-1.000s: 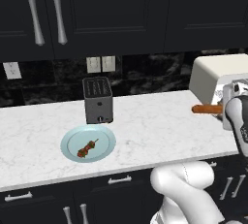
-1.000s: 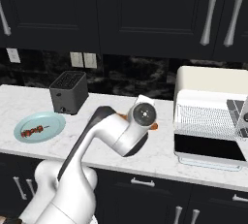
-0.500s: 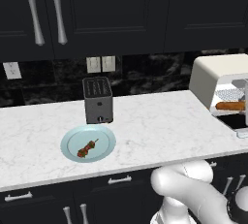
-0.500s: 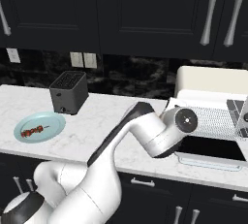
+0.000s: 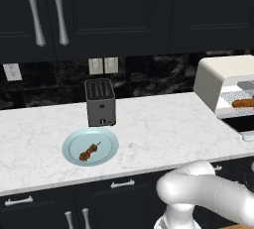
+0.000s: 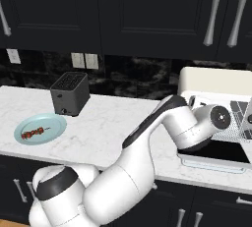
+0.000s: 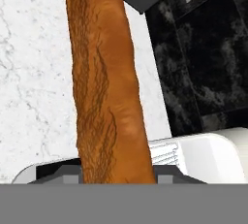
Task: Pick up the kebab skewer and baguette bread, and place them inside the toaster oven. Close the toaster oven door and start by setting the timer.
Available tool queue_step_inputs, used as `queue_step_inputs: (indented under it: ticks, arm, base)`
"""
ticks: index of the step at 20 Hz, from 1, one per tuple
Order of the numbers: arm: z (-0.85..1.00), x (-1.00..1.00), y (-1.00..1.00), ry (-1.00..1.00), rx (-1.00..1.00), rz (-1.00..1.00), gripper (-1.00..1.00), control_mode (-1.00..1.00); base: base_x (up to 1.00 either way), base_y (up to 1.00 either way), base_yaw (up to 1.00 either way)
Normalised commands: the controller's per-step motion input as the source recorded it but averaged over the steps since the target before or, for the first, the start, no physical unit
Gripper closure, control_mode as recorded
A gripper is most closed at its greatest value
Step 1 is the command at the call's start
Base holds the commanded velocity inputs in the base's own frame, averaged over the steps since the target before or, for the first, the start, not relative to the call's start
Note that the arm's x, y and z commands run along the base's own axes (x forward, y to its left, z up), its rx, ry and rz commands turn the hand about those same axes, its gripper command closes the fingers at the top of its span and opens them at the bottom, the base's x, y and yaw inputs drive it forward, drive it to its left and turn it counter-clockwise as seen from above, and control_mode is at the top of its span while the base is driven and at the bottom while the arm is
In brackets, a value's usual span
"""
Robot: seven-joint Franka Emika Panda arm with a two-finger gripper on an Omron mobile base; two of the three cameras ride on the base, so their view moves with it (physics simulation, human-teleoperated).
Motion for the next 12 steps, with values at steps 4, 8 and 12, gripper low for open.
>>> queue_step_inputs:
  ticks: [4, 8, 12]
  arm:
    - [-0.02, 0.56, -0.56, 0.0, -0.06, 0.1, 1.0, -1.0]
    - [-0.14, 0.26, -0.6, 0.0, -0.12, 0.03, 1.0, -1.0]
    - [-0.31, 0.42, -0.37, 0.0, -0.19, 0.0, 1.0, -1.0]
  base:
    - [0.0, 0.0, 0.0]
    - [0.0, 0.0, 0.0]
    - [0.0, 0.0, 0.0]
